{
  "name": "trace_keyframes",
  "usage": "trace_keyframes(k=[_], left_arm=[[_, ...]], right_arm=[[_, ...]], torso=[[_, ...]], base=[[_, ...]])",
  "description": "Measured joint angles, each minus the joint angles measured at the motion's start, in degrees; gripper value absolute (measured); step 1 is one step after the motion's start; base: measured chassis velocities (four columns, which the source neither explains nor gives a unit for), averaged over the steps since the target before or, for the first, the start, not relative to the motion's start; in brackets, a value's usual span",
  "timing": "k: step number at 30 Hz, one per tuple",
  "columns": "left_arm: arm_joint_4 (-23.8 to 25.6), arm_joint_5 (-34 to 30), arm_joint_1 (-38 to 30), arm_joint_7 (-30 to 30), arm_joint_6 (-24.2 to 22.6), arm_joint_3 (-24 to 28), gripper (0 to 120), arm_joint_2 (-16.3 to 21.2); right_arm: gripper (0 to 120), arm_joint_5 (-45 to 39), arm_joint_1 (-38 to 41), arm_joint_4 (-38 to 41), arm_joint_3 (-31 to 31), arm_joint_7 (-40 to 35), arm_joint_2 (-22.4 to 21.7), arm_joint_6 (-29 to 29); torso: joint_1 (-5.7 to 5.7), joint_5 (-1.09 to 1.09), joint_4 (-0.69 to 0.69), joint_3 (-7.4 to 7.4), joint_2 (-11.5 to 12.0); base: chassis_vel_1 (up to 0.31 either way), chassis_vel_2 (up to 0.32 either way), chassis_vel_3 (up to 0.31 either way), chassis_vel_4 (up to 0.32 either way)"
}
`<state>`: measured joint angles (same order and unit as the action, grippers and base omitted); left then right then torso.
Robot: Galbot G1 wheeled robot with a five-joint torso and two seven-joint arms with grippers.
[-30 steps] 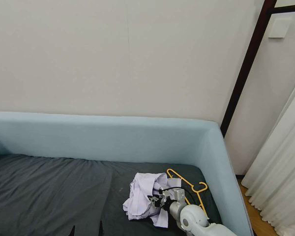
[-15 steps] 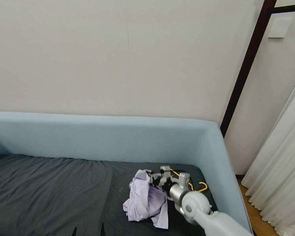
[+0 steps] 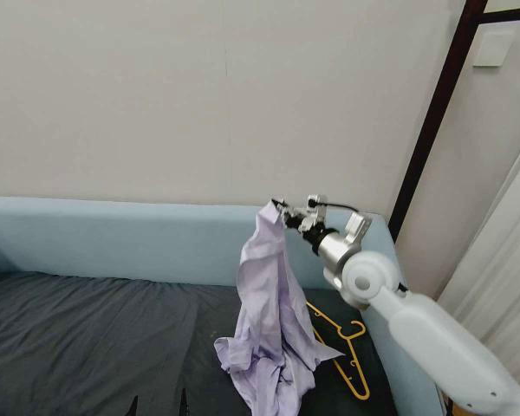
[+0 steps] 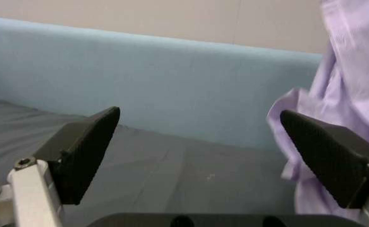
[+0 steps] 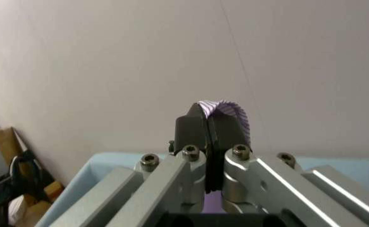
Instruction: Pick up the clothes from the sofa and hang them on the clothes hanger.
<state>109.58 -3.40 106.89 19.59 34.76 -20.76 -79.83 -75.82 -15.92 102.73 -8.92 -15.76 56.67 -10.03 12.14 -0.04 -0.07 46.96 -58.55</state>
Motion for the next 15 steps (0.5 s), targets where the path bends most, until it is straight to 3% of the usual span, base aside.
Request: trace_keyframes(k=[15], left_arm=[[0.2,0.1,-0.2,0.0,0.1,0.5,100,-0.1]], right_arm=[[0,-4.4,18.4,-1.1,-4.0,-10.2,2.9,1.6]], torso=[[0.00,-0.01,0.00,0.00,0.0]], base=[[0.000,0.000,0.000,0.000]])
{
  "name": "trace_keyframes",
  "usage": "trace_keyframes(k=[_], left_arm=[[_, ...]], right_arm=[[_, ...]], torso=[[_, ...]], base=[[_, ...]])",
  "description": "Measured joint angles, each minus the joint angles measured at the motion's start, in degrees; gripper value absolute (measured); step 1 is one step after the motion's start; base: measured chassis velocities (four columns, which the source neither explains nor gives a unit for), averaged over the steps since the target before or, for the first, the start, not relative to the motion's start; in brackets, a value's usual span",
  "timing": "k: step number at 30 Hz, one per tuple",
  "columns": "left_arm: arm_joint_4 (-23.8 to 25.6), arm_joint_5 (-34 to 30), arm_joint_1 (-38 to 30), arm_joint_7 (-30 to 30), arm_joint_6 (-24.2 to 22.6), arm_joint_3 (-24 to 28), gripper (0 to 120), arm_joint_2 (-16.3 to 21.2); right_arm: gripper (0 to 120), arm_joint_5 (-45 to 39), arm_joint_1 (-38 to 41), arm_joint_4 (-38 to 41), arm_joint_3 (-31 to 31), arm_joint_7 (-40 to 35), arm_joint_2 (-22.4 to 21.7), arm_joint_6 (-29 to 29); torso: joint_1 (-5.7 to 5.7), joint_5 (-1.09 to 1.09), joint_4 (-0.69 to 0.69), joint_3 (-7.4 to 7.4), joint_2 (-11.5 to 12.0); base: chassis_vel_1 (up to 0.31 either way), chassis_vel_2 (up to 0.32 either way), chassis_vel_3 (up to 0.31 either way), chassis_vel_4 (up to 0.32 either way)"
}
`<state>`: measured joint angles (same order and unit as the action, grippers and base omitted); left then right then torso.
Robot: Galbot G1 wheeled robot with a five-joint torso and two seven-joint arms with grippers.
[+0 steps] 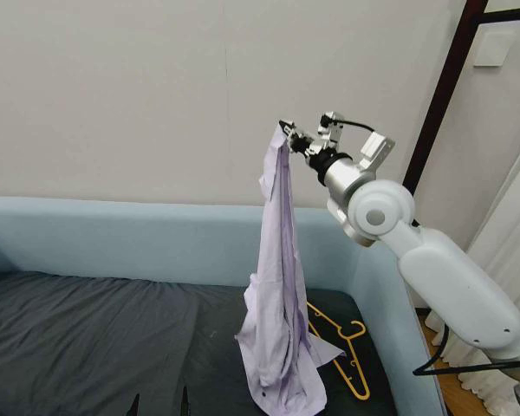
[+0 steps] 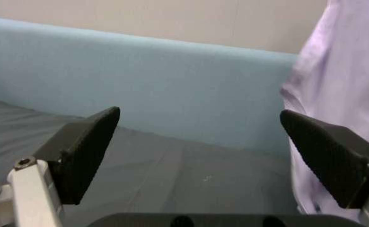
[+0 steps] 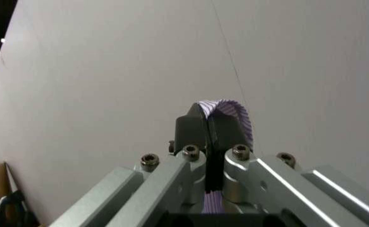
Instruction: Pick up the clothes from the sofa and hang them on the clothes hanger.
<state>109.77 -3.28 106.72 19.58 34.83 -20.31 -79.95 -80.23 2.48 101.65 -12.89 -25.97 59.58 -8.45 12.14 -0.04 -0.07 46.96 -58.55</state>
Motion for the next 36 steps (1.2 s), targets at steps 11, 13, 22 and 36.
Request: trace_keyframes(k=[11,13,22,36], left_arm=[[-0.1,0.6,0.5,-0.1,0.5,0.4,100,0.0],[-0.4,0.7,0.5,-0.1,0.5,0.5,100,-0.1],[-2.1,1.2,-0.4,-0.1,0.4,1.4,100,-0.3],[-3.0,1.7,-1.0,-0.1,0.2,2.0,100,-0.3]], right_arm=[[0,-2.4,4.4,2.1,-1.1,-6.4,-0.7,1.4],[0,-3.1,1.3,4.5,-0.4,-7.5,-3.0,1.4],[0,-4.3,-28.6,19.6,10.5,-7.0,-20.9,0.2],[0,4.0,-60.3,26.3,21.1,-6.7,-25.0,-1.9]], torso=[[0.00,-0.01,0.01,-0.01,0.0],[0.00,0.01,0.03,0.00,0.0],[0.00,0.07,-0.04,-0.01,0.0],[0.00,0.05,-0.02,-0.01,0.0]], base=[[0.000,0.000,0.000,0.000],[0.000,0.000,0.000,0.000],[0.000,0.000,0.000,0.000],[0.000,0.000,0.000,0.000]])
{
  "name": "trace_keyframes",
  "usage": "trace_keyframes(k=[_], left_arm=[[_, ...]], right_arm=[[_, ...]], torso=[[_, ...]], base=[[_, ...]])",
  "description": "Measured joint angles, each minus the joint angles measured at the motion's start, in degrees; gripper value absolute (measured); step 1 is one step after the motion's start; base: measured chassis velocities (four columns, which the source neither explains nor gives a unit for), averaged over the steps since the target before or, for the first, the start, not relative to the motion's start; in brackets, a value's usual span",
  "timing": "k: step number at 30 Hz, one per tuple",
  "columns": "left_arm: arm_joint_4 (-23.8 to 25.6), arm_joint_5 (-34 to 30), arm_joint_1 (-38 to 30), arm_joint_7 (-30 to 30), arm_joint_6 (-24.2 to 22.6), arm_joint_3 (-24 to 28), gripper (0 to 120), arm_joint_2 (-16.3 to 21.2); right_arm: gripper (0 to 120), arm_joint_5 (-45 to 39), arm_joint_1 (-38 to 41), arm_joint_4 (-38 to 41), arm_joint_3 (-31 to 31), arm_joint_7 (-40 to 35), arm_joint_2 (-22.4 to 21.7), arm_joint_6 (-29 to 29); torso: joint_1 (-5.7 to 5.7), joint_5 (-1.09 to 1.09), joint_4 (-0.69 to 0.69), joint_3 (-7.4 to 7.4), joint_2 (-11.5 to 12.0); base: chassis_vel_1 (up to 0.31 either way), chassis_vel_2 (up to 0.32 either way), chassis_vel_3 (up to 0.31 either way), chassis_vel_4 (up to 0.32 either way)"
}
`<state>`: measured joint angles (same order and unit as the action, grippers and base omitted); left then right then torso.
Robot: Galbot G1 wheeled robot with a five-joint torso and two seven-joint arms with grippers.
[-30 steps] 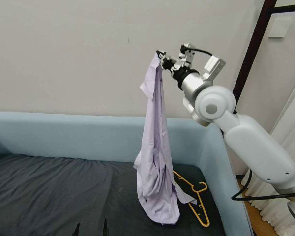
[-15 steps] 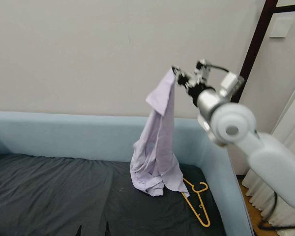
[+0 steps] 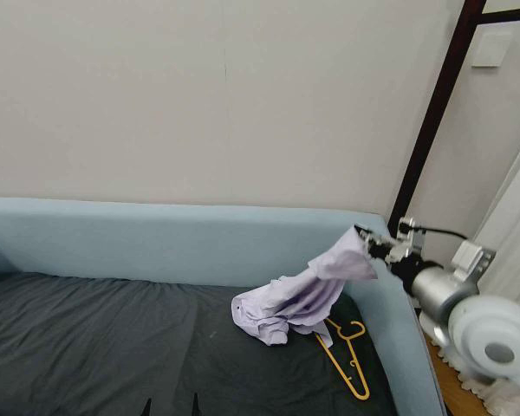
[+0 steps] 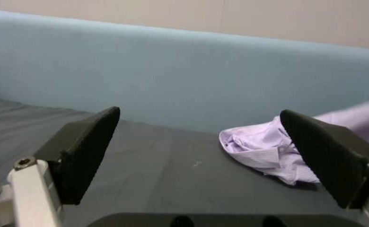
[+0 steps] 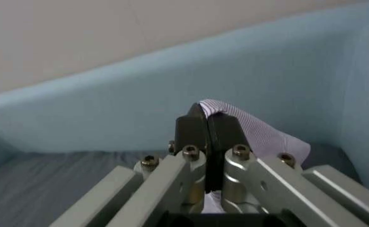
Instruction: Pick up the clothes from the sofa and hang them on the clothes hanger.
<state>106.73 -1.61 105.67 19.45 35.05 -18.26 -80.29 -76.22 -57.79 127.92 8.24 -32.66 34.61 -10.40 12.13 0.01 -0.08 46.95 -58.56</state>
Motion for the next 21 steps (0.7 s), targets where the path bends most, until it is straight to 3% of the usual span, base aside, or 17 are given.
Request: trace_keyframes(k=[3,8,20,21], left_arm=[[0.5,0.1,0.5,0.0,0.2,0.0,100,0.1],[1.1,-0.2,0.8,0.0,0.1,-0.1,100,0.7],[2.8,-4.1,-0.2,0.6,-3.5,1.7,100,3.4],[2.9,-4.8,-0.3,0.7,-3.9,1.7,100,3.9]], right_arm=[[0,7.9,-3.1,-7.0,-2.9,2.6,3.6,0.3],[0,13.5,-5.6,-15.2,-4.5,6.1,6.2,1.2],[0,17.3,-11.3,-16.7,-6.6,9.4,8.4,-0.6],[5,17.7,-11.4,-17.1,-7.0,9.4,8.6,-1.1]], torso=[[0.01,0.01,0.02,0.02,0.0],[0.00,-0.08,0.02,0.01,0.0],[0.00,-0.06,0.01,0.01,0.0],[0.00,-0.05,0.02,0.01,0.0]], base=[[0.000,0.000,0.000,0.000],[0.000,0.000,0.000,0.000],[0.000,0.000,0.000,0.000],[0.000,0.000,0.000,0.000]])
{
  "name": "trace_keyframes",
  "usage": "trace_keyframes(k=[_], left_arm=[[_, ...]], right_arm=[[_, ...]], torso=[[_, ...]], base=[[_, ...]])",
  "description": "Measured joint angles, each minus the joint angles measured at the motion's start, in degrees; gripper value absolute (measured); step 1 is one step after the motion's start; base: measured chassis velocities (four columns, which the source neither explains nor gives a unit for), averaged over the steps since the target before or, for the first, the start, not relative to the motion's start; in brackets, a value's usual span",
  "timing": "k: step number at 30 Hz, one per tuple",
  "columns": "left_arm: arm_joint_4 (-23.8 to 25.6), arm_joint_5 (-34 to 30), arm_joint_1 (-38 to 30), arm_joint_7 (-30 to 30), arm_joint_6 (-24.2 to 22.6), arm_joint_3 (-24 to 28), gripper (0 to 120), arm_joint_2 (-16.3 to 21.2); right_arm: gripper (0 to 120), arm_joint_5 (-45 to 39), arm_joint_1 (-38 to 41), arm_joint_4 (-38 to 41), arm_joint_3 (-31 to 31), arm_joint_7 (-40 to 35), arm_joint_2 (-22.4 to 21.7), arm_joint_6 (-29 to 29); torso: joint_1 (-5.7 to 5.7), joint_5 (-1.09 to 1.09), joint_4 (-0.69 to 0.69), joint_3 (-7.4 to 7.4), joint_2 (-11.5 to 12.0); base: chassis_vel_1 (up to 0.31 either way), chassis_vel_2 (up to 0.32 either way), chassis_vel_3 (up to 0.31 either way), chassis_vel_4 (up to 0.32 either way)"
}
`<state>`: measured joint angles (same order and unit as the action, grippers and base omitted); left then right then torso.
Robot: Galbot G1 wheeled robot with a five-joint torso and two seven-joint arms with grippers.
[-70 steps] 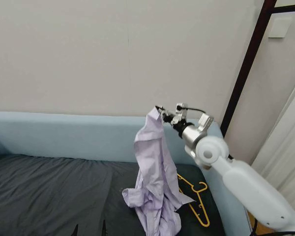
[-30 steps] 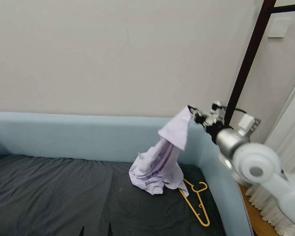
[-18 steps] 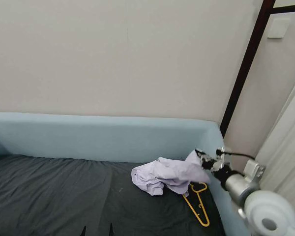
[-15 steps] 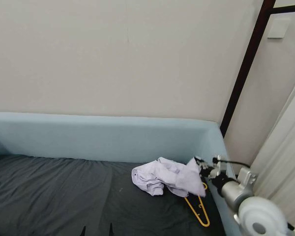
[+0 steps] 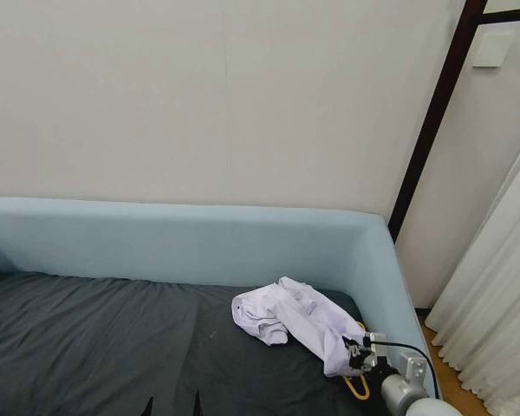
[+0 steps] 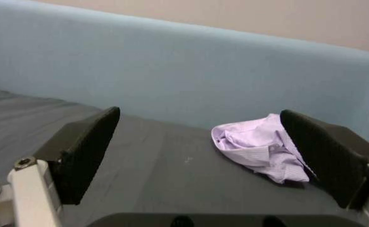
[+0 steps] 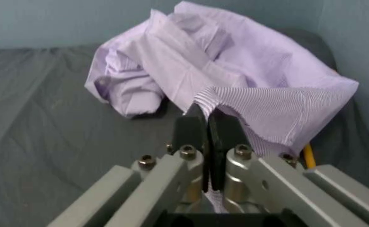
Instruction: Pick up the clothes from the sofa and hang them on the clothes hanger.
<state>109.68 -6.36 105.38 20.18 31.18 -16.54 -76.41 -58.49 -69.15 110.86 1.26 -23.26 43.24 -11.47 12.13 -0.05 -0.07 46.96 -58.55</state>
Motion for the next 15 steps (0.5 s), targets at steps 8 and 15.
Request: trace_keyframes(k=[8,15], left_arm=[[1.0,-1.6,0.2,1.2,-1.9,-0.4,100,1.9],[1.9,-1.8,0.2,2.6,-3.5,-0.8,100,3.2]], right_arm=[[34,3.9,-1.5,1.5,-1.5,-1.7,-0.5,-5.4],[62,3.1,-8.0,6.6,2.0,-6.8,-2.6,-17.5]], torso=[[0.00,0.00,0.00,0.00,0.0],[0.01,0.01,-0.02,0.00,0.0]], base=[[0.000,0.000,0.000,0.000],[0.000,0.000,0.000,0.000]])
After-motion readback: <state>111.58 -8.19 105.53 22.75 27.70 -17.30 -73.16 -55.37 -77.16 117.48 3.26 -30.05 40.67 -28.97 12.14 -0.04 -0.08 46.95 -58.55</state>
